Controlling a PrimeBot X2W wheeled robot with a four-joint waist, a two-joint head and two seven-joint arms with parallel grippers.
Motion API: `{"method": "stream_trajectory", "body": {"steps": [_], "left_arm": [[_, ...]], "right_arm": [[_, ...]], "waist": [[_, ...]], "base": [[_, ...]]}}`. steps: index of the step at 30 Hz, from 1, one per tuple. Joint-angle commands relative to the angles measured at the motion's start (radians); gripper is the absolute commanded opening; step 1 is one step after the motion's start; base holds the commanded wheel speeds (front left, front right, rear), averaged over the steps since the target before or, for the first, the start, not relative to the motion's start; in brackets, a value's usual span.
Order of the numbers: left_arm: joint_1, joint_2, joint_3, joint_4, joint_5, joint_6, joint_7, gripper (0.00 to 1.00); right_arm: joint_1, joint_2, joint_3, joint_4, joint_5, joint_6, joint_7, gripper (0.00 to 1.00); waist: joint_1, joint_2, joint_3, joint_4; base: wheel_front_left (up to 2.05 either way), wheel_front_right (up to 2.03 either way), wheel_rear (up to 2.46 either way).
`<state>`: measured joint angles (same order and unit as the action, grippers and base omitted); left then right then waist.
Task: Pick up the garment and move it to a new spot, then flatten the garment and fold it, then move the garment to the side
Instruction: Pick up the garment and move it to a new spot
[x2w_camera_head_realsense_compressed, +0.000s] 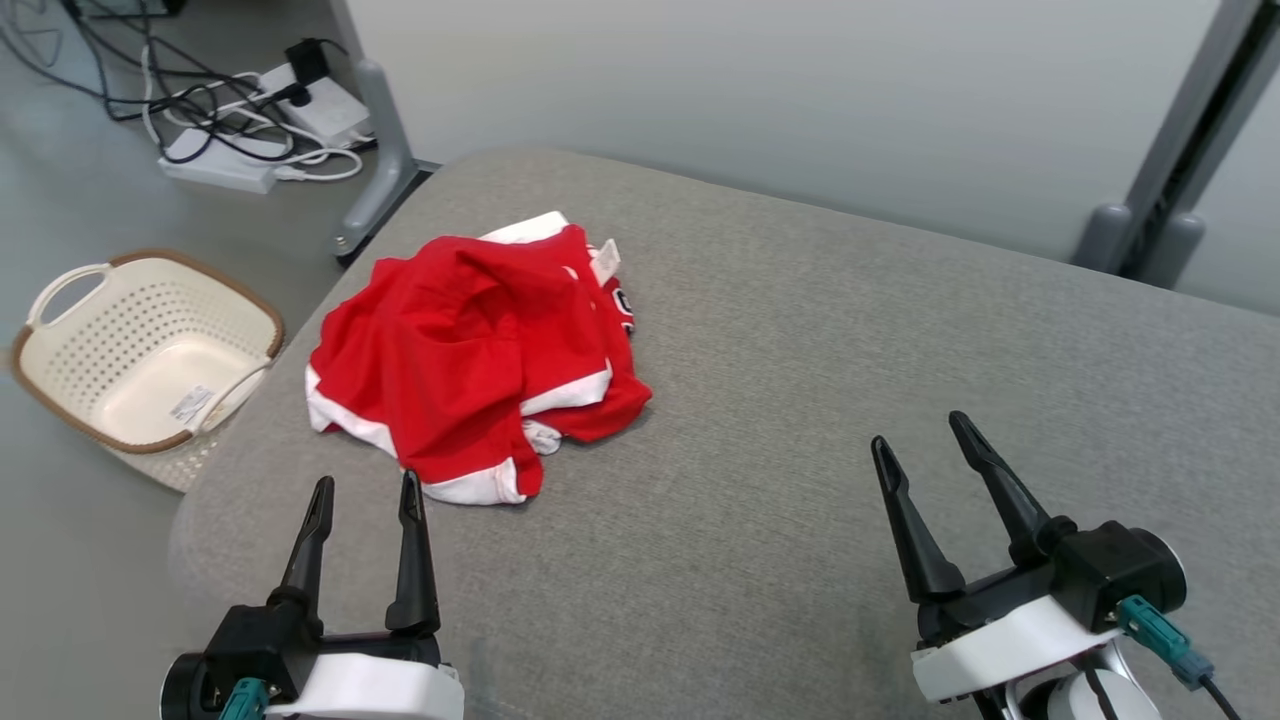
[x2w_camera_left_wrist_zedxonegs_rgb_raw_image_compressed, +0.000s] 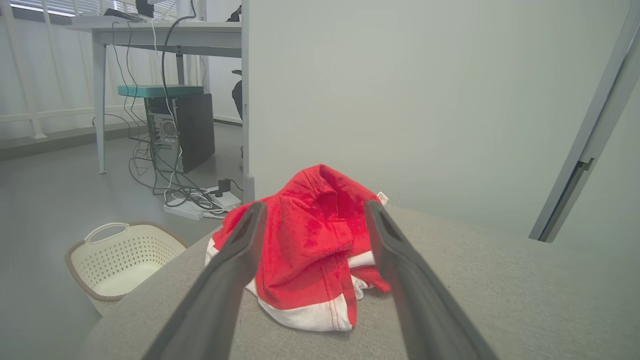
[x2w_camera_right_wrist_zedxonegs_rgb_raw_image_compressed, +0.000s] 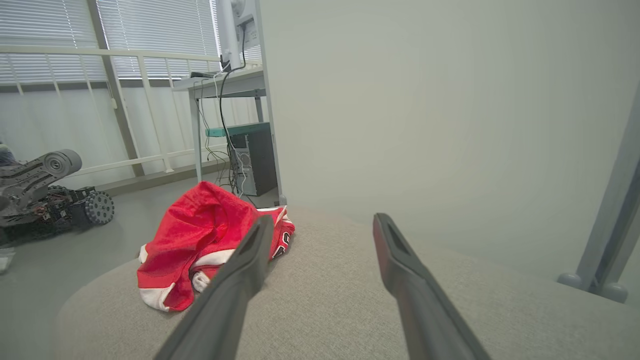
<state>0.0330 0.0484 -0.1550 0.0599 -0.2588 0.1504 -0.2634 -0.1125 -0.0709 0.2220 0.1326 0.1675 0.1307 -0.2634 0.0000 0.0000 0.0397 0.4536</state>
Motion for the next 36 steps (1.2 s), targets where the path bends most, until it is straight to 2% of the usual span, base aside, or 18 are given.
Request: {"method": "stream_trajectory", "body": {"steps": [1, 6, 16, 27, 34, 36], "left_arm": [[0.003, 0.004, 0.004, -0.004, 0.0, -0.006, -0.002, 1.0], [0.013, 0.003, 0.008, -0.01, -0.007, -0.001, -0.001, 1.0], [0.018, 0.004, 0.016, -0.029, -0.016, 0.019, -0.001, 1.0], [0.012, 0.004, 0.016, -0.027, -0.024, 0.014, -0.001, 1.0], [-0.032, 0.003, 0.02, -0.019, -0.049, 0.016, -0.001, 1.0], [-0.058, 0.004, 0.029, -0.007, -0.087, 0.015, -0.001, 1.0]], "right_arm": [[0.008, -0.007, 0.004, -0.002, 0.001, 0.0, -0.002, 1.0], [0.003, -0.007, 0.022, 0.002, 0.008, 0.0, -0.002, 1.0], [-0.022, -0.011, 0.043, 0.014, 0.023, 0.0, -0.002, 1.0], [-0.024, -0.015, 0.038, 0.015, 0.03, 0.0, -0.002, 1.0], [-0.036, -0.042, 0.028, -0.014, 0.012, 0.0, -0.002, 1.0], [-0.051, -0.059, 0.028, -0.027, 0.009, 0.0, -0.002, 1.0]], "waist": [[0.0, 0.0, 0.002, 0.032], [0.0, 0.0, 0.004, 0.055], [0.0, 0.0, 0.013, 0.06], [0.0, 0.0, 0.014, 0.056], [0.0, 0.0, 0.087, 0.023], [0.0, 0.0, 0.125, 0.006]], "base": [[0.0, 0.0, 0.0], [0.0, 0.0, 0.0], [0.0, 0.0, 0.0], [0.0, 0.0, 0.0], [0.0, 0.0, 0.0], [0.0, 0.0, 0.0]]}}
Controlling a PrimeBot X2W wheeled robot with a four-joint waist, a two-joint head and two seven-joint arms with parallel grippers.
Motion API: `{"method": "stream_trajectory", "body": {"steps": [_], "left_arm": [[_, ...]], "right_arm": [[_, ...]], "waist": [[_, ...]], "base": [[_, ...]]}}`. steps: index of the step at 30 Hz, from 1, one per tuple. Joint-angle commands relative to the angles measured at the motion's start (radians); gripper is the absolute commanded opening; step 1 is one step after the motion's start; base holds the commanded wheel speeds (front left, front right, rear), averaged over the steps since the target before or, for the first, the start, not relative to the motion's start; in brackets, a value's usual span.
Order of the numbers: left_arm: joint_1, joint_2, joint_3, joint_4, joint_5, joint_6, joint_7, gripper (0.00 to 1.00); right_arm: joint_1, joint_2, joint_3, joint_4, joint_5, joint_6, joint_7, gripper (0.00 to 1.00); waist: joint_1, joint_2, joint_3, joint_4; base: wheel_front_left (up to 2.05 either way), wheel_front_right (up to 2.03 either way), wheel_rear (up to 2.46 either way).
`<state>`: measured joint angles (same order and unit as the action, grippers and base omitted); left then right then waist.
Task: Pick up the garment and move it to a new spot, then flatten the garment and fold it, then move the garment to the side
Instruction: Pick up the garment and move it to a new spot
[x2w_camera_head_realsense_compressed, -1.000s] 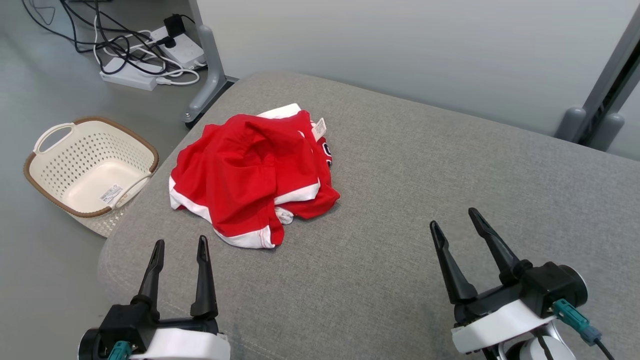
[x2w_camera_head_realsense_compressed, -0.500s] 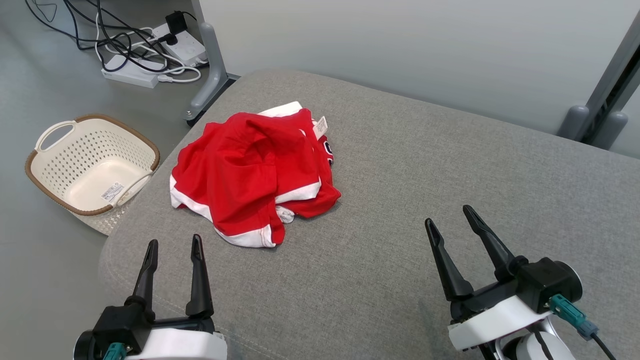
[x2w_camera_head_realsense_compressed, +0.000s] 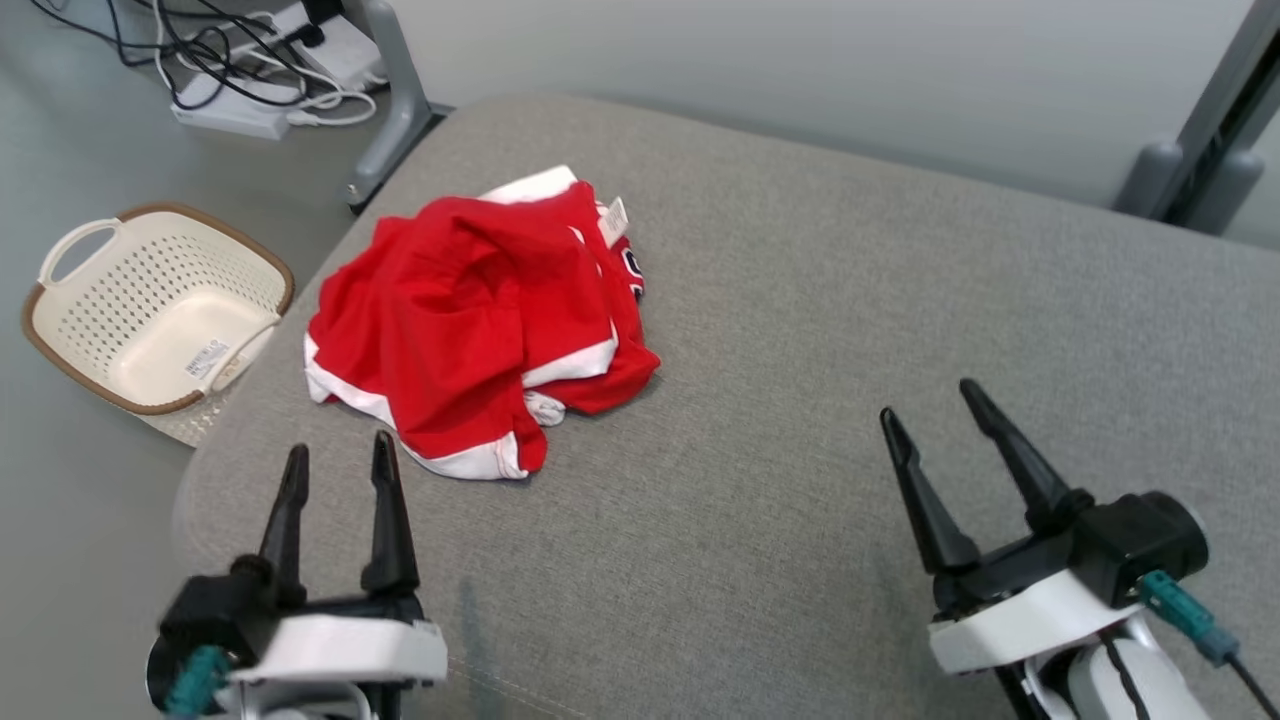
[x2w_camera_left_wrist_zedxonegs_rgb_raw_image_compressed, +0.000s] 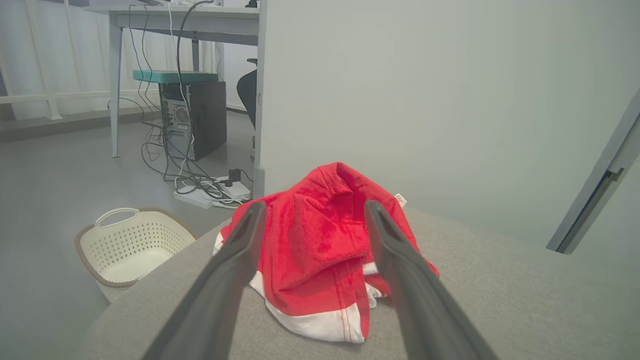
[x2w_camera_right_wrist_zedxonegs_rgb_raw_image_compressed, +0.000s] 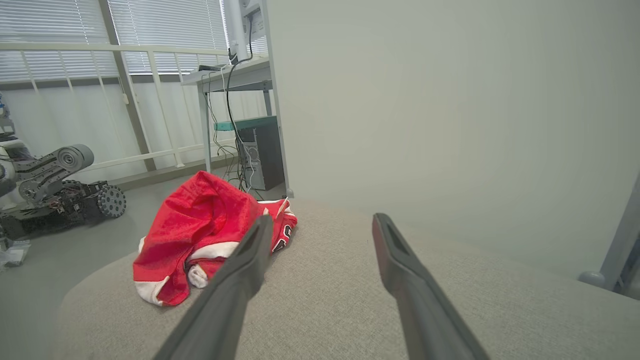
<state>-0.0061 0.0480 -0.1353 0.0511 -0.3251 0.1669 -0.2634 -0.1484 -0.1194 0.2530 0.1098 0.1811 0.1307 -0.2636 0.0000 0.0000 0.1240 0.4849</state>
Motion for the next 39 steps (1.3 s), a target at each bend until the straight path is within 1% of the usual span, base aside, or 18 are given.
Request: {"method": "stream_trajectory", "body": {"steps": [1, 3, 5, 8, 10, 11, 12, 13, 14, 19, 21, 22, 28, 29, 30, 31, 35, 39], "left_arm": [[-0.039, 0.005, 0.013, 0.01, -0.042, -0.003, -0.001, 1.0], [-0.083, 0.002, 0.009, 0.04, -0.034, -0.027, -0.001, 1.0], [-0.131, 0.005, 0.026, 0.085, -0.043, -0.047, -0.001, 1.0], [-0.221, 0.004, 0.051, 0.164, -0.016, -0.087, -0.001, 1.0], [-0.288, 0.018, 0.066, 0.225, 0.009, -0.117, -0.001, 1.0], [-0.288, 0.018, 0.066, 0.225, 0.009, -0.117, -0.001, 1.0], [-0.32, 0.024, 0.074, 0.254, 0.014, -0.126, -0.001, 1.0], [-0.384, 0.043, 0.093, 0.321, 0.016, -0.142, -0.001, 1.0], [-0.384, 0.043, 0.093, 0.321, 0.016, -0.142, -0.001, 1.0], [-0.545, 0.103, 0.109, 0.501, 0.016, -0.153, 0.038, 1.0], [-0.598, 0.125, 0.115, 0.562, 0.021, -0.147, 0.054, 1.0], [-0.642, 0.142, 0.114, 0.616, 0.023, -0.144, 0.071, 1.0], [-0.734, 0.184, 0.106, 0.741, 0.033, -0.138, 0.121, 1.0], [-0.745, 0.185, 0.108, 0.756, 0.027, -0.142, 0.122, 0.86], [-0.755, 0.187, 0.112, 0.769, 0.02, -0.145, 0.123, 0.27], [-0.764, 0.19, 0.113, 0.78, 0.016, -0.146, 0.122, 0.0], [-0.786, 0.195, 0.113, 0.803, 0.01, -0.156, 0.093, 0.0], [-0.791, 0.193, 0.124, 0.785, -0.008, -0.167, 0.053, 0.0]], "right_arm": [[-0.02, -0.02, -0.006, -0.011, -0.004, 0.0, -0.002, 1.0], [-0.034, -0.039, -0.006, -0.022, -0.004, 0.0, -0.002, 1.0], [-0.048, -0.059, -0.006, -0.031, -0.003, 0.0, -0.002, 1.0], [-0.067, -0.08, -0.01, -0.047, -0.003, 0.0, -0.002, 1.0], [-0.078, -0.095, -0.01, -0.055, -0.006, 0.0, -0.002, 1.0], [-0.078, -0.095, -0.01, -0.055, -0.006, 0.0, -0.002, 1.0], [-0.082, -0.101, -0.009, -0.058, -0.006, 0.0, -0.002, 1.0], [-0.089, -0.109, -0.01, -0.067, -0.004, 0.0, -0.002, 1.0], [-0.089, -0.109, -0.01, -0.067, -0.004, 0.0, -0.002, 1.0], [-0.101, -0.132, -0.015, -0.086, 0.0, 0.0, -0.002, 1.0], [-0.108, -0.138, -0.014, -0.09, 0.002, 0.0, -0.002, 1.0], [-0.112, -0.143, -0.015, -0.093, 0.004, 0.0, -0.002, 1.0], [-0.117, -0.145, -0.015, -0.099, 0.006, 0.0, -0.002, 1.0], [-0.118, -0.144, -0.016, -0.1, 0.007, 0.0, -0.002, 1.0], [-0.119, -0.143, -0.017, -0.1, 0.007, 0.0, -0.002, 1.0], [-0.121, -0.142, -0.017, -0.099, 0.008, 0.0, -0.002, 1.0], [-0.123, -0.135, -0.019, -0.091, 0.009, 0.0, -0.002, 1.0], [-0.123, -0.119, -0.021, -0.08, 0.007, 0.0, -0.002, 1.0]], "waist": [[0.0, 0.0, 0.059, -0.032], [0.0, 0.0, 0.097, -0.05], [0.0, 0.0, 0.131, -0.067], [0.0, 0.0, 0.18, -0.09], [0.0, 0.0, 0.21, -0.104], [0.0, 0.0, 0.21, -0.104], [0.0, 0.0, 0.221, -0.111], [0.0, 0.0, 0.242, -0.124], [0.0, 0.0, 0.242, -0.124], [0.0, 0.0, 0.287, -0.151], [0.0, 0.0, 0.303, -0.161], [0.0, 0.0, 0.314, -0.172], [0.0, 0.0, 0.336, -0.195], [0.0, 0.0, 0.337, -0.197], [0.0, 0.0, 0.338, -0.2], [0.0, 0.0, 0.338, -0.202], [0.0, 0.0, 0.327, -0.206], [0.0, 0.0, 0.297, -0.212]], "base": [[0.0, 0.0, 0.0], [0.0, 0.0, 0.0], [0.0, 0.0, 0.0], [0.0, 0.0, 0.0], [0.0, 0.0, 0.0], [0.0, 0.0, 0.0], [0.0, 0.0, 0.0], [0.0, 0.0, 0.0], [0.0, 0.0, 0.0], [0.0, 0.0, 0.0], [0.0, 0.0, 0.0], [0.0, 0.0, 0.0], [0.0, 0.0, 0.0], [0.0, 0.0, 0.0], [0.0, 0.0, 0.0], [0.0, 0.0, 0.0], [0.0, 0.0, 0.0], [0.0, 0.0, 0.0]]}}
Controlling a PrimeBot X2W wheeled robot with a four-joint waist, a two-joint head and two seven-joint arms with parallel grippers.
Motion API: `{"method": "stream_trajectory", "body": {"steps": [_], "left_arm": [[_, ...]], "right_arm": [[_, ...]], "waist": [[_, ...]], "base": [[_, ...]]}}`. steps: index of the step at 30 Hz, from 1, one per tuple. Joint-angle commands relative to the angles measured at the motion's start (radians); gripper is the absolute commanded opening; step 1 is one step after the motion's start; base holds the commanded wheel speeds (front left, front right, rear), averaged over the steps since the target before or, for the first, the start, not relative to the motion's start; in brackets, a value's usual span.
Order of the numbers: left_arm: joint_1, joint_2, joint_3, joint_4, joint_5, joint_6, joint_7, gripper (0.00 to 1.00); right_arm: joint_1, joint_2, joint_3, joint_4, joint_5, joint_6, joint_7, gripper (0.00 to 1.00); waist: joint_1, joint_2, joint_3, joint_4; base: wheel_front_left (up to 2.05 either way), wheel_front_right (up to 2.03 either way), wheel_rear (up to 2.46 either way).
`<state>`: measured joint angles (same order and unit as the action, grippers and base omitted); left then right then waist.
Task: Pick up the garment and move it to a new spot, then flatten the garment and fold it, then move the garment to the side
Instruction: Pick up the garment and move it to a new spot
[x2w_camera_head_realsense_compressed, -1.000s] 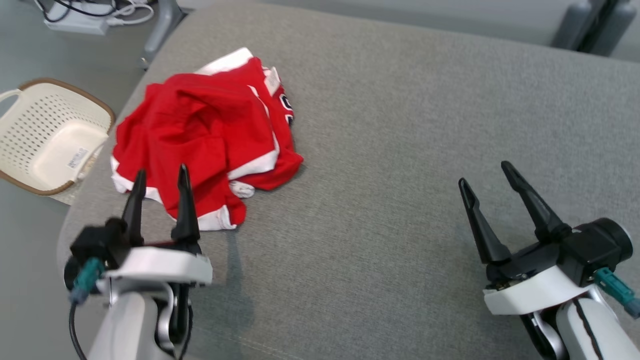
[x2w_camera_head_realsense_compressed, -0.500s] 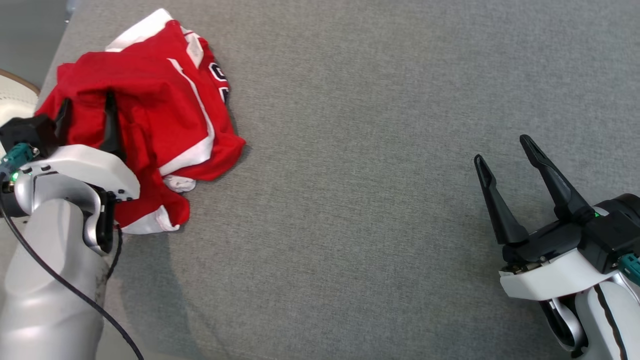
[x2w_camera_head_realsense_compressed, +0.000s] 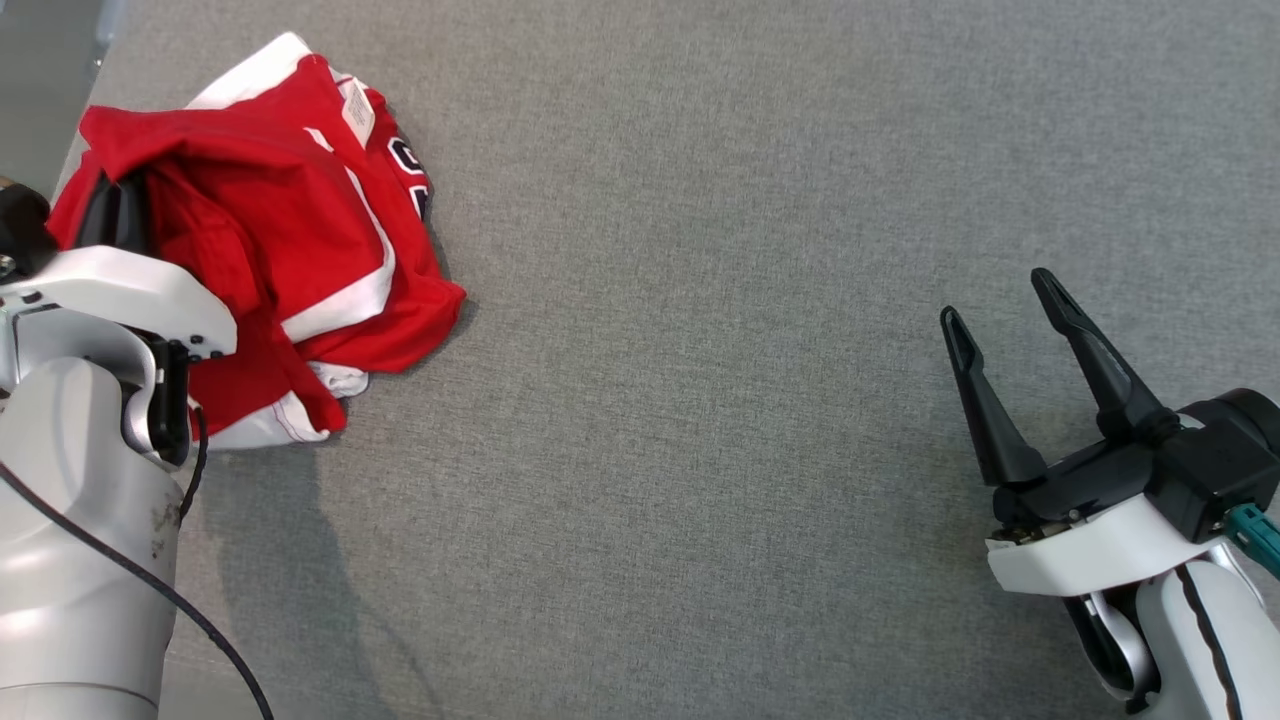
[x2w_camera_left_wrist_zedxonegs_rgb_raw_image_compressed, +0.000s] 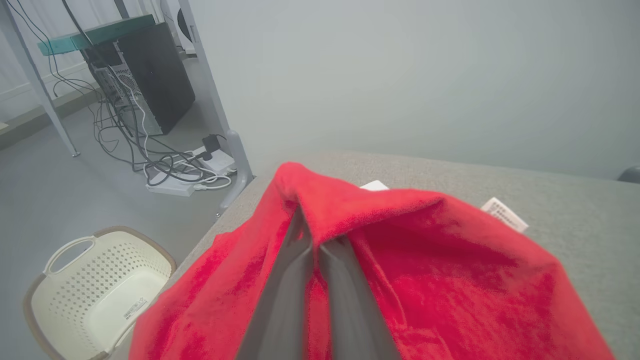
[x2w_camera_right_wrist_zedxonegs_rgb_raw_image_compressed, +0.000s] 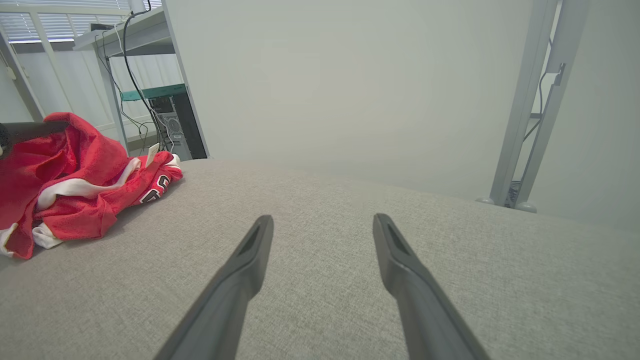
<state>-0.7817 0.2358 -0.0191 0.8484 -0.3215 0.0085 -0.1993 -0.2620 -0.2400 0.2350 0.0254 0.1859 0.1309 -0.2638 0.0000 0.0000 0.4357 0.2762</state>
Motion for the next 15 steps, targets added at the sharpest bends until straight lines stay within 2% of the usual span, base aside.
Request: {"method": "stream_trajectory", "body": {"steps": [1, 8, 11, 15], "left_arm": [[-0.016, 0.001, 0.017, -0.023, -0.023, -0.01, -0.018, 0.0], [0.013, -0.036, 0.061, -0.173, -0.113, -0.053, -0.01, 0.0], [0.035, -0.057, 0.06, -0.278, -0.144, -0.062, 0.037, 0.0], [0.083, -0.095, 0.044, -0.44, -0.178, -0.05, 0.122, 0.0]], "right_arm": [[-0.009, 0.007, -0.003, 0.008, 0.003, 0.0, -0.002, 1.0], [0.012, 0.052, -0.018, 0.033, 0.003, 0.0, -0.002, 1.0], [0.025, 0.074, -0.029, 0.041, 0.005, 0.0, -0.002, 1.0], [0.027, 0.102, -0.047, 0.05, 0.004, 0.0, -0.002, 1.0]], "waist": [[0.0, 0.0, -0.026, -0.005], [0.0, 0.0, -0.128, -0.019], [0.0, 0.0, -0.171, -0.028], [0.0, 0.0, -0.225, -0.054]], "base": [[0.0, 0.0, 0.0], [0.0, 0.0, 0.0], [0.0, 0.0, 0.0], [0.0, 0.0, 0.0]]}}
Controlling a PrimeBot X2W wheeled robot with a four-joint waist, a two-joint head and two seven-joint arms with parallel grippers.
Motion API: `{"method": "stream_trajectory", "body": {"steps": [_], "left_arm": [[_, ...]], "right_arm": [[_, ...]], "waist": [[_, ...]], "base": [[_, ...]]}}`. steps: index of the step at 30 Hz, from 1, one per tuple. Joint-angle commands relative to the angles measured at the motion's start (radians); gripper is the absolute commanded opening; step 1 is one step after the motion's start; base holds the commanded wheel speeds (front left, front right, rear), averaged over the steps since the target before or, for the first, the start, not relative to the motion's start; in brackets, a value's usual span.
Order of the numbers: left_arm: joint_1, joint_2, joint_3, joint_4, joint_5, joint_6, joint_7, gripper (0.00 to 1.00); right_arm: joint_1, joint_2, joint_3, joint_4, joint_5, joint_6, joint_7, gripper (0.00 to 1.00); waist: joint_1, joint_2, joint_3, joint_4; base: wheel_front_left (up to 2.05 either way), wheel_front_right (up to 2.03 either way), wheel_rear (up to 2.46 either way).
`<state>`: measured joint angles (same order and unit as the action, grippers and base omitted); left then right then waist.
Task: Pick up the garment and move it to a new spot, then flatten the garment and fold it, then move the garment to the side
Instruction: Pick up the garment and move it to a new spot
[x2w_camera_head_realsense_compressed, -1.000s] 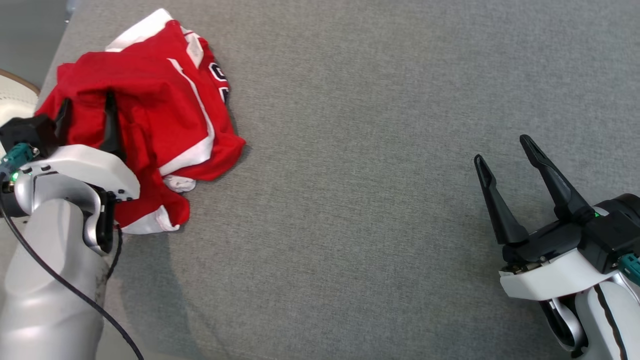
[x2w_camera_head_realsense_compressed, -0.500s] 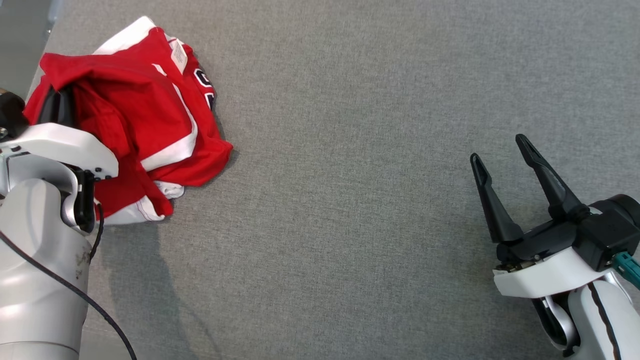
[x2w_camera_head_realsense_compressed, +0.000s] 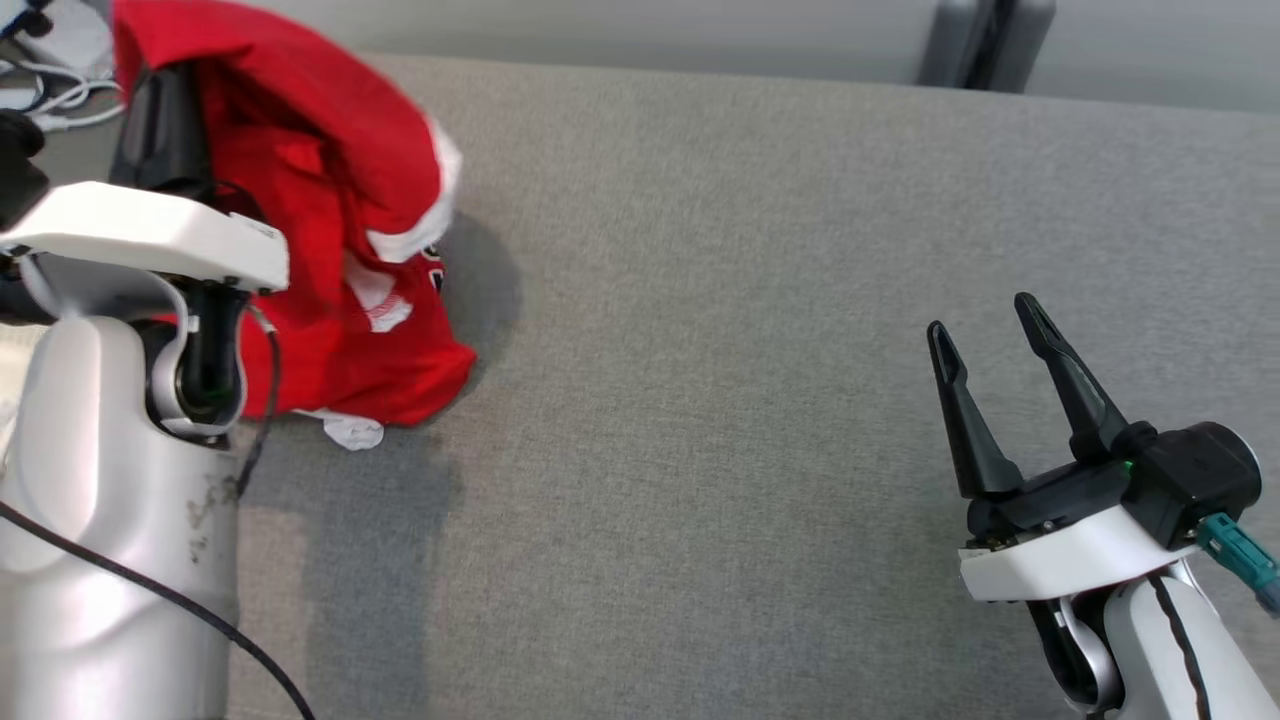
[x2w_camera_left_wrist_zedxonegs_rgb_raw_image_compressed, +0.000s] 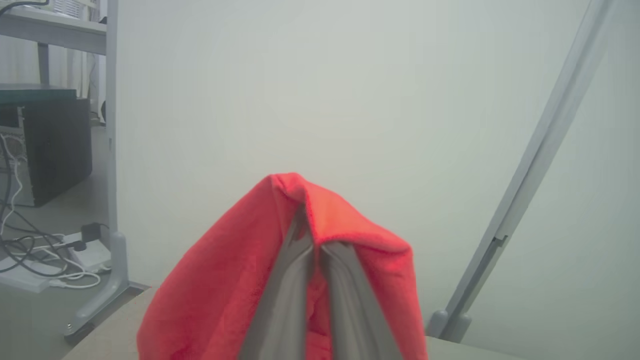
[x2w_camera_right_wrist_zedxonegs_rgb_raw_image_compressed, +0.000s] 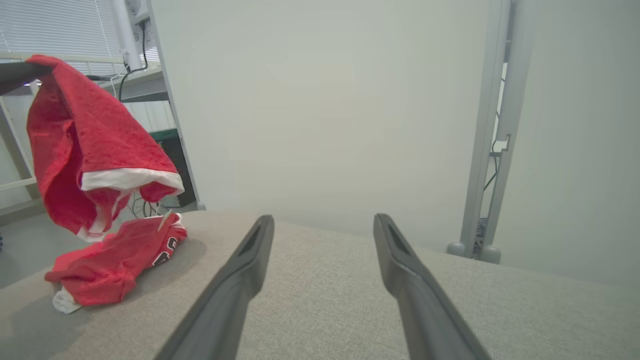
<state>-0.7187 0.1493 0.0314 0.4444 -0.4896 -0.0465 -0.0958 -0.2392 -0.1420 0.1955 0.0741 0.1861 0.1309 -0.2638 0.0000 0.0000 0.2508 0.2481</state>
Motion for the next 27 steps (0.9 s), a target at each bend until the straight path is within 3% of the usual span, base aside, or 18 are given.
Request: {"method": "stream_trajectory", "body": {"steps": [1, 7, 12, 18, 24, 27], "left_arm": [[0.02, -0.008, -0.006, -0.036, -0.01, 0.005, 0.018, 0.0], [0.114, -0.074, -0.076, -0.313, -0.072, 0.065, 0.169, 0.0], [0.153, -0.093, -0.198, -0.426, -0.102, 0.128, 0.217, 0.0], [0.165, -0.097, -0.349, -0.389, -0.133, 0.215, 0.18, 0.0], [0.088, -0.097, -0.452, -0.26, -0.197, 0.311, 0.059, 0.0], [0.037, -0.096, -0.513, -0.164, -0.191, 0.335, 0.006, 0.0]], "right_arm": [[0.005, 0.004, -0.007, 0.001, 0.004, 0.0, -0.002, 1.0], [0.004, 0.035, -0.046, -0.001, 0.005, 0.0, -0.001, 1.0], [-0.009, 0.042, -0.079, -0.011, 0.01, 0.0, -0.001, 1.0], [-0.028, 0.052, -0.1, -0.019, 0.02, 0.0, -0.001, 1.0], [-0.06, 0.066, -0.107, -0.029, 0.036, 0.0, -0.001, 1.0], [-0.07, 0.075, -0.107, -0.032, 0.043, 0.0, -0.001, 1.0]], "waist": [[0.0, 0.0, -0.04, -0.025], [0.0, 0.0, -0.077, -0.108], [0.0, 0.0, -0.057, -0.191], [0.0, 0.0, -0.013, -0.309], [0.0, 0.0, 0.045, -0.414], [0.0, 0.0, 0.068, -0.45]], "base": [[0.0, 0.0, 0.0], [0.0, 0.0, 0.0], [0.0, 0.0, 0.0], [0.0, 0.0, 0.0], [0.0, 0.0, 0.0], [0.0, 0.0, 0.0]]}}
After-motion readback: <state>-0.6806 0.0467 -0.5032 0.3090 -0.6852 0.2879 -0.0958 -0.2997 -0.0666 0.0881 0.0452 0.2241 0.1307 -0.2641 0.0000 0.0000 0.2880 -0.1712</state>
